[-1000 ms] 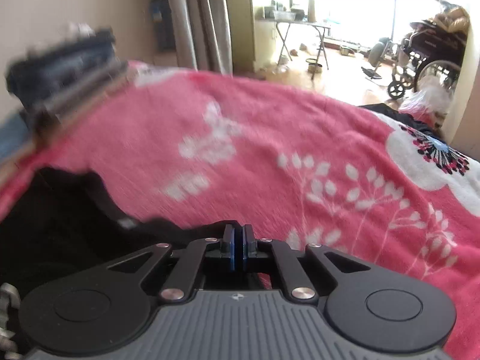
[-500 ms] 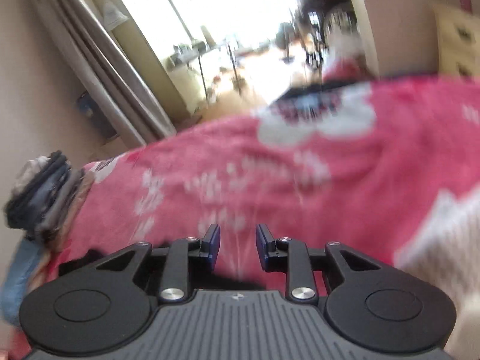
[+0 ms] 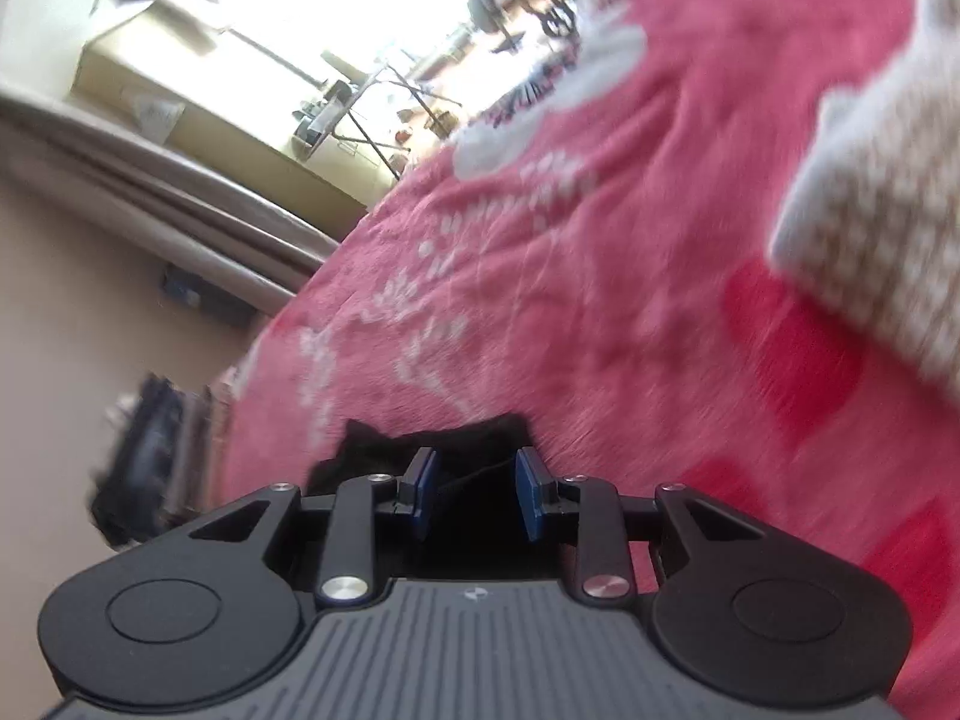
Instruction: Fold clothes
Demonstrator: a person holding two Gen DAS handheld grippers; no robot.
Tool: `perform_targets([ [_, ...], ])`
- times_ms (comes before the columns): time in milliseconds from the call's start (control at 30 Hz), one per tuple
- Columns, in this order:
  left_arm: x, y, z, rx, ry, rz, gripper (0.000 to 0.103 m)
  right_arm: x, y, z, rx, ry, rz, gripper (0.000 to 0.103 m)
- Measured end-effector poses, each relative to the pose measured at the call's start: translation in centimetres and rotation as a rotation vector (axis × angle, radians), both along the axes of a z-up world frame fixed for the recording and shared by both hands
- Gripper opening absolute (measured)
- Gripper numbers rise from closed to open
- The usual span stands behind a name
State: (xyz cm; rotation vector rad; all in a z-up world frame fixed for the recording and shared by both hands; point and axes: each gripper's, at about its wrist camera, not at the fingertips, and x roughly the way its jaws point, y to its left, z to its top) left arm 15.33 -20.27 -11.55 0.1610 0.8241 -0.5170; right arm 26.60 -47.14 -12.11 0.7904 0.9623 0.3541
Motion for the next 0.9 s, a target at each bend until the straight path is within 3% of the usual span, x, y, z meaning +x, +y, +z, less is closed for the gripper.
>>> perform_targets([
  [200, -0.5, 0.0, 0.0, 0.014, -0.01, -0.003, 0.056, 2.9, 2.6, -1.8, 0.009, 0.035, -0.033, 0.03],
  [367, -0.9, 0.3, 0.1, 0.017, -0.01, -0.011, 0.056, 3.4, 2.3, -0.9, 0.094, -0.043, -0.15, 0.03],
  [533, -1.3, 0.8, 0.0, 0.022, -0.02, -0.039, 0.056, 0.6, 2.6, 0.9, 0.021, 0.069, -0.03, 0.031],
  [667, -1.7, 0.7, 0.0, 0.035, -0.025, -0.055, 0.056, 1.4, 3.9, -0.7, -0.052, 0.147, -0.025, 0.032],
  [900, -2.1, 0.8, 0.0, 0.053, -0.024, -0.074, 0.056, 4.1, 2.7, -3.0, 0.201, 0.049, -0.227, 0.032],
])
